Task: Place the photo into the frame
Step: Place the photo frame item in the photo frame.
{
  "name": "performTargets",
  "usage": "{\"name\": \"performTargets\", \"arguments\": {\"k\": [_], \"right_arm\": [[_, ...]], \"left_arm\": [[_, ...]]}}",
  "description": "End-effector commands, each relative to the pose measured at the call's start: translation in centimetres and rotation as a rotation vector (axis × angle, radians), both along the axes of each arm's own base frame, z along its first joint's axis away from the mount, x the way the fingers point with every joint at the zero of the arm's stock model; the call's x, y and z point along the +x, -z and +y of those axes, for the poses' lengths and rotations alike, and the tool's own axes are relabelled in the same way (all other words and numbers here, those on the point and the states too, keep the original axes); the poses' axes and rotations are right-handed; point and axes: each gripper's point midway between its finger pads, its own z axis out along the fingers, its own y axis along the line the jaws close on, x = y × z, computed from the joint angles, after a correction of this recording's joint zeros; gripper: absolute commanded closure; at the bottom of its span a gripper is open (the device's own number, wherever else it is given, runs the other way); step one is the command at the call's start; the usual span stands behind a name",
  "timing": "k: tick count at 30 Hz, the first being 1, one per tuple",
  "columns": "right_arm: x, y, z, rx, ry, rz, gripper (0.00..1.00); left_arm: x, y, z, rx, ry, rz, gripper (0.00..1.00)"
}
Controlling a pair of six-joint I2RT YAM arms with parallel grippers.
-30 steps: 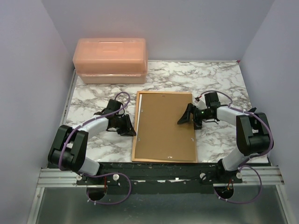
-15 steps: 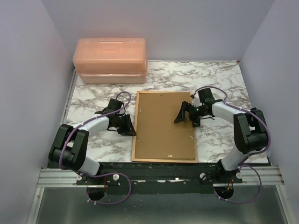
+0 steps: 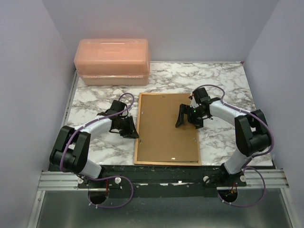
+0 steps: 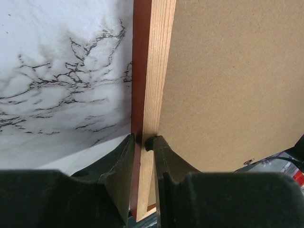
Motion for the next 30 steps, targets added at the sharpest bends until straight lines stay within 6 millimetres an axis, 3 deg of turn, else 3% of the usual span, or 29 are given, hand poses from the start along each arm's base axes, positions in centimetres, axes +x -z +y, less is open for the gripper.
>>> {"name": "performTargets", "arguments": {"k": [1, 8, 17, 30], "right_arm": [[0.2, 2.6, -3.0, -0.231, 0.012, -0.005, 0.0], [0.5, 2.3, -3.8, -0.356, 0.034, -0.031, 0.0], [0.0, 1.6, -3.4, -0.353, 0.044, -0.033, 0.0], [1.3, -2.3, -2.3, -0.276, 0.067, -0.13, 0.0]], "left_arm": [[-0.4, 2.6, 1.6, 0.132, 0.001, 0.009, 0.77], [-0.5, 2.7, 1.8, 0.143, 0.003, 0.012, 0.77], [-0.5, 2.8, 1.9, 0.151, 0.005, 0.011, 0.77], [-0.4, 2.6, 2.0, 0.154, 0.007, 0.005, 0.77]]}}
